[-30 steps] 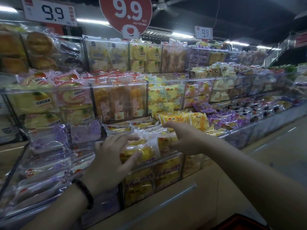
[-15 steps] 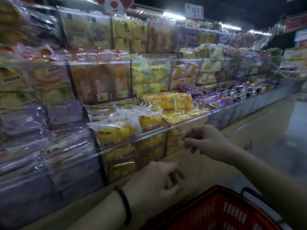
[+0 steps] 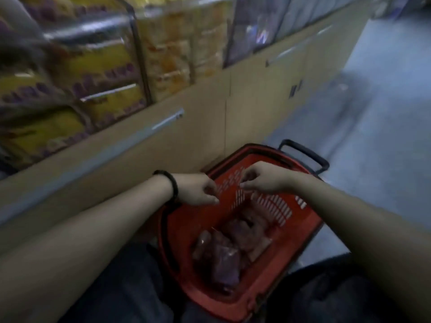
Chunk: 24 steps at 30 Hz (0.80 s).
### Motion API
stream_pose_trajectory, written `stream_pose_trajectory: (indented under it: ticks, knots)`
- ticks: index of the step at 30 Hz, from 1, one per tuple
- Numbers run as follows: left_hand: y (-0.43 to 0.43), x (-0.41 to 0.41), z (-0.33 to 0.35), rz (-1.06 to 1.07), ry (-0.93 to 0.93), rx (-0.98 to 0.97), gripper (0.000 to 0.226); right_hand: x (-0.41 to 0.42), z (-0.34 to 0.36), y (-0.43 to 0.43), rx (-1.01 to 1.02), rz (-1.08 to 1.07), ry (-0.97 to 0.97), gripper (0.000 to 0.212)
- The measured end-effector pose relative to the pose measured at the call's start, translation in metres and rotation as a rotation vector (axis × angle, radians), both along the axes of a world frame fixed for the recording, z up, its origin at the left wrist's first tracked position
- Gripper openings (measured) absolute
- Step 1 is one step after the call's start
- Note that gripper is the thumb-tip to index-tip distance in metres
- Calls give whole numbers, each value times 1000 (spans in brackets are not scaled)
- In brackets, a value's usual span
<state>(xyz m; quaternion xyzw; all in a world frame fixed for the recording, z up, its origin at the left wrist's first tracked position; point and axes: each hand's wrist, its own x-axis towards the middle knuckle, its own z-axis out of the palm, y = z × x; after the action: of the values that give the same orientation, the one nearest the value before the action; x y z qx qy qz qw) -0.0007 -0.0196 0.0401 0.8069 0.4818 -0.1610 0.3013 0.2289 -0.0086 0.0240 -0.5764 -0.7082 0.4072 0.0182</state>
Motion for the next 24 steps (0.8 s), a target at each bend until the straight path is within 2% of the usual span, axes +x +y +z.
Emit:
stream_pose_trajectory:
  ticks: [8, 10, 11, 13, 14, 15, 17, 18, 20, 21, 23, 24]
  knots:
    - [22, 12, -61, -69, 29, -49, 31, 17, -131, 17, -387, -42, -277, 20]
    - [25, 15, -64, -65, 17, -91, 30, 8, -152, 16, -445, -28, -367, 35]
    - [27, 15, -66, -56, 18, -105, 29, 3, -166, 19, -407, 16, -421, 42]
    - [31, 13, -69, -28, 28, -129, 29, -5, -209, 29, -202, 172, -492, 76]
    - [32, 11, -69, -16, 34, -140, 29, -9, -231, 33, -166, 249, -545, 88]
    - [33, 8, -71, -8, 45, -150, 29, -14, -247, 34, -158, 307, -581, 87]
    - [34, 4, -73, 0, 64, -172, 29, -23, -248, 24, -155, 277, -622, 74]
    - [33, 3, -75, 5, 68, -178, 30, -26, -245, 22, -199, 275, -558, 69]
    - [33, 0, -77, 4, 75, -178, 29, -28, -260, 14, -262, 395, -625, 60]
    - [32, -1, -78, -1, 81, -176, 29, -26, -263, 13, -250, 374, -603, 55]
    - [32, -2, -79, -8, 101, -183, 28, -16, -279, 15, -217, 342, -607, 56]
    - [33, -3, -79, -9, 108, -189, 28, -13, -291, 22, -164, 399, -619, 58]
